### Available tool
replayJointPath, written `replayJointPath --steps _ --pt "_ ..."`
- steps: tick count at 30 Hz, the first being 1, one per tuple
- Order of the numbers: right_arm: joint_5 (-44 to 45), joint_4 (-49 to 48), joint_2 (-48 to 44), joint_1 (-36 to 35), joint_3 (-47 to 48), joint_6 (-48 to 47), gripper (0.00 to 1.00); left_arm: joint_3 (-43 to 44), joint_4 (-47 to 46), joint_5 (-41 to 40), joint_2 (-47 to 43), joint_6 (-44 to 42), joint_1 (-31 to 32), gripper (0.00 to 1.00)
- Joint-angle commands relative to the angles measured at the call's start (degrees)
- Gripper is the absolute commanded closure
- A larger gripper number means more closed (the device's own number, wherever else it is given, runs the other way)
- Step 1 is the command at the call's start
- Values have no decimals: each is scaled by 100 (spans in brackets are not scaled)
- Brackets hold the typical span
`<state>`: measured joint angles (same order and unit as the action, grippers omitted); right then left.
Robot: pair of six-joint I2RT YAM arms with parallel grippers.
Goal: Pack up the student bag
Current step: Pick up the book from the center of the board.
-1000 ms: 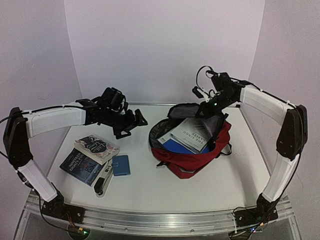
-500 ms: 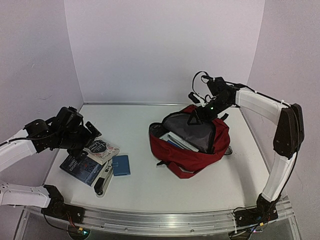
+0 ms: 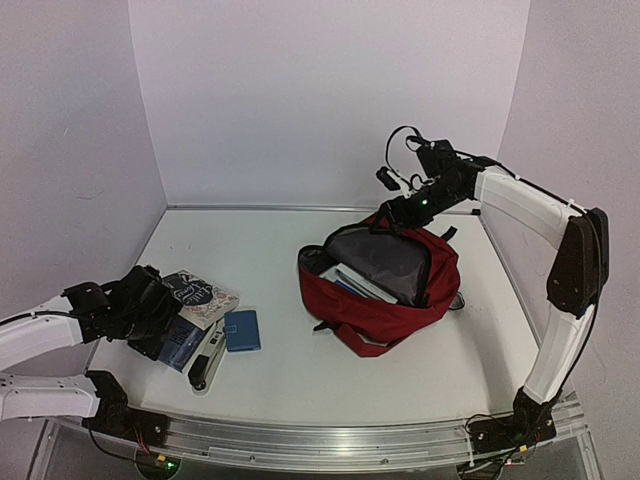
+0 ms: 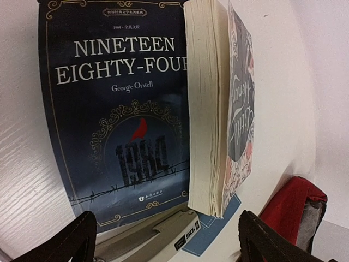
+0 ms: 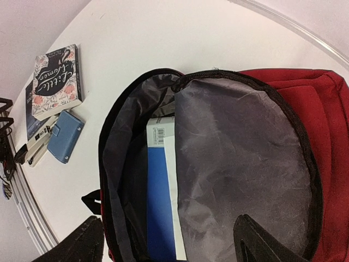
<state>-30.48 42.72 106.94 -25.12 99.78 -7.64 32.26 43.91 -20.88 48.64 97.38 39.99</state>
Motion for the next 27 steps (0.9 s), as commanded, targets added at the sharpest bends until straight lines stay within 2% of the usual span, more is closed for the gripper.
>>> replayJointPath --steps 1,8,15,18,23,27 --pt "-108 61 -186 2 299 24 18 -255 -1328 -68 248 -233 -133 12" --pt "-125 173 -181 5 362 -1 17 -261 -2394 404 874 -1055 -644 11" --pt "-124 281 -215 3 400 -1 15 -606 -3384 833 1359 -1344 -1231 11" --pt "-117 317 -254 3 396 -10 15 -712 -3924 954 1579 -1682 -1349 17" --pt "-126 370 -254 6 388 -16 14 -759 -4285 1041 1997 -1914 -1417 26" --pt "-127 404 -256 6 394 -18 14 -1148 -5019 1099 2166 -1688 -1515 41"
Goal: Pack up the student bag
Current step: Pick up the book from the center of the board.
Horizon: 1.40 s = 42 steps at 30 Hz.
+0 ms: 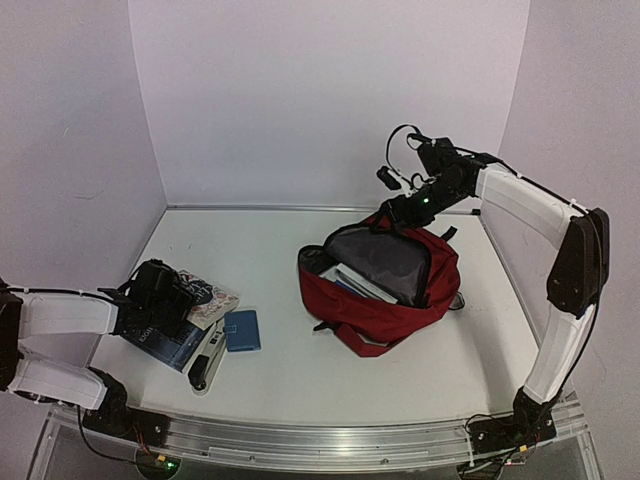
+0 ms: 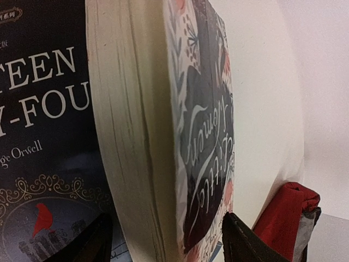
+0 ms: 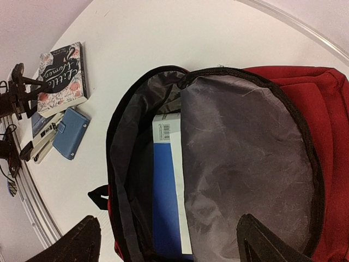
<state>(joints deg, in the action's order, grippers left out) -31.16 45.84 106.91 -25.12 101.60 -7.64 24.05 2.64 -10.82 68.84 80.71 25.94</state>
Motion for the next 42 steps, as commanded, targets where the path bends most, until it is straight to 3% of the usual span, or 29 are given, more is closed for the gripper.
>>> replayJointPath --steps 1,5,8,14,20,28,42 --pt "-65 99 -243 5 219 -22 14 -388 -1035 88 168 3 -122 44" --pt "-70 131 -224 6 251 -8 13 -465 -1329 66 218 -167 -122 59" --pt "-102 136 -198 3 259 24 13 -403 -1292 1 148 -283 -133 76" --pt "-24 126 -182 -5 221 80 15 175 -670 19 -401 -765 -133 99" --pt "508 29 -137 -181 -35 114 23 859 -586 590 -962 -1537 -128 100" --pt "1159 -162 197 -599 -235 -222 33 1575 -1018 2086 -660 -1800 -79 100" --pt "2466 -551 1090 -901 -500 -764 44 1950 -1301 2173 -264 -1754 385 100"
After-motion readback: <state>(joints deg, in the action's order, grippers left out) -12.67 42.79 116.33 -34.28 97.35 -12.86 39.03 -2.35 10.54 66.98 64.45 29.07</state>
